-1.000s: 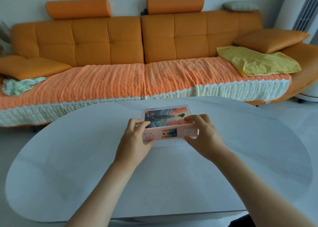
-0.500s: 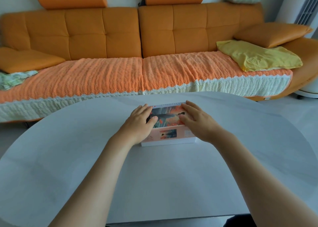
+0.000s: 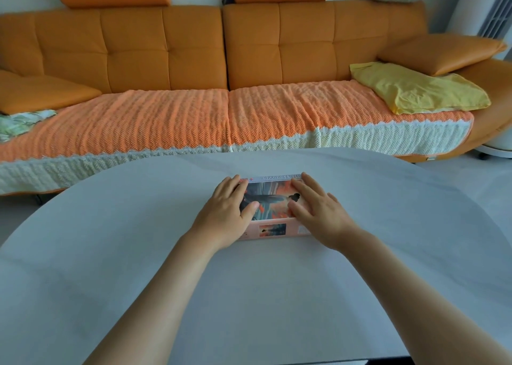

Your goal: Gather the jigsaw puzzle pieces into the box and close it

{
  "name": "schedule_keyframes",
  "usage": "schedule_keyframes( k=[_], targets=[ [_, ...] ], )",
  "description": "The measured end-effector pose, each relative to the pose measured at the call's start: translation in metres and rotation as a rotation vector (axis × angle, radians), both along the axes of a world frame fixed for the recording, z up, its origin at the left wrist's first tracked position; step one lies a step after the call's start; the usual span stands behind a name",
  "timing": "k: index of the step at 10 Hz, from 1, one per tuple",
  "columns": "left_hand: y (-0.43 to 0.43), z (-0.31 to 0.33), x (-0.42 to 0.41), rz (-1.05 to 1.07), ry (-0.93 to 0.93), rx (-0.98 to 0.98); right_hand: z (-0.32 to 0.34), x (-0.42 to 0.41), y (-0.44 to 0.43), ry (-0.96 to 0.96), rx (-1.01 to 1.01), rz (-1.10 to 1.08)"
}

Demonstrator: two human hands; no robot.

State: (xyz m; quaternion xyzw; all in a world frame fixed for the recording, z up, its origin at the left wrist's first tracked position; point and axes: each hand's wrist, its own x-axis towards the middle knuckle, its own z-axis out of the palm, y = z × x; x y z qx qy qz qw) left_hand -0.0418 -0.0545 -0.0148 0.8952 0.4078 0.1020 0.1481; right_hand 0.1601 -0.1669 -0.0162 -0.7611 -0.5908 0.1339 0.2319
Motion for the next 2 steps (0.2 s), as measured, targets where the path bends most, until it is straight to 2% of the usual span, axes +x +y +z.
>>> schedule_keyframes(
  k=[1, 2],
  targets=[
    [-0.002, -0.002, -0.001, -0.008, -0.005, 0.040, 0.000, -0.001, -0.002, 0.050, -0.012, 0.001],
    [-0.002, 0.006, -0.002, 0.011, -0.090, 0.044, 0.011, 0.002, -0.002, 0.169, 0.056, -0.005]
  ],
)
